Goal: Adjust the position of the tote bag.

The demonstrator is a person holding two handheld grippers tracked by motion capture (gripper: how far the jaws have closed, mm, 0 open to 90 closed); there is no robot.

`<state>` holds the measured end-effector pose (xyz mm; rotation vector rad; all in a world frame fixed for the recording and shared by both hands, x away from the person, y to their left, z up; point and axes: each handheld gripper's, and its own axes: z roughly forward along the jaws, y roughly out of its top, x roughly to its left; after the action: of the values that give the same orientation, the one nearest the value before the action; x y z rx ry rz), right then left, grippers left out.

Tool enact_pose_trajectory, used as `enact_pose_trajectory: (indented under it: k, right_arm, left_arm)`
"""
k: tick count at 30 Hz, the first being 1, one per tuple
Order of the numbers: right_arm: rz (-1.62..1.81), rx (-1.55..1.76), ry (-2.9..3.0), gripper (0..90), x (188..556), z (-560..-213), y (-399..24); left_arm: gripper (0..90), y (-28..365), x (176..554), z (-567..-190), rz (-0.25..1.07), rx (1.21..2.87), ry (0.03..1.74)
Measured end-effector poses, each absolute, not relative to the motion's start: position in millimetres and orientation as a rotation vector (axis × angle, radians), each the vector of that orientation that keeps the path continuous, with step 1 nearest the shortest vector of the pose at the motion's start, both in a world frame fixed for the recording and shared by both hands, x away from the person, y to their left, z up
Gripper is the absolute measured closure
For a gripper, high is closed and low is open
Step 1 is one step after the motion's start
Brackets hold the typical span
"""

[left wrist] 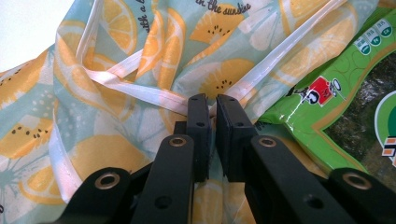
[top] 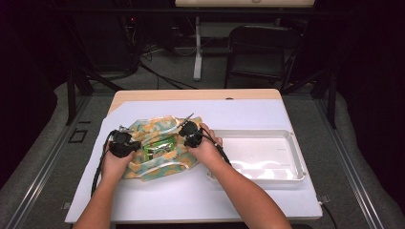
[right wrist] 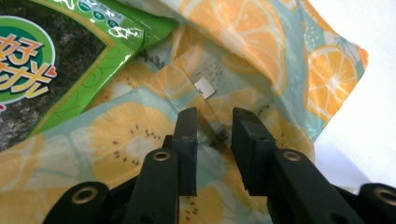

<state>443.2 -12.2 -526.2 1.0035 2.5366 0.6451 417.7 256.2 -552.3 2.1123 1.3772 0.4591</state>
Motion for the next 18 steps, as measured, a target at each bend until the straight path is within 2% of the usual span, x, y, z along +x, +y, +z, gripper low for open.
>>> enact_pose_trajectory:
  k: [5,11,16,18]
  right_arm:
    - [0.626,1.008,2.539,73.6,442.8,-527.1,-12.3]
    - [0.628,1.013,2.547,73.7,442.4,-526.5,-14.6]
    - [0.669,1.028,2.537,73.5,440.1,-521.8,-18.7]
    - [0.707,1.025,2.531,73.1,437.8,-515.8,-22.1]
  left_arm:
    - [82.3,256.3,417.4,-552.1,0.46,2.111,1.379]
    - [72.6,263.0,415.1,-542.4,0.448,2.041,1.406]
    - [67.0,269.8,405.2,-515.0,0.499,1.945,1.374]
    - [66.8,270.7,398.3,-490.1,0.514,1.876,1.326]
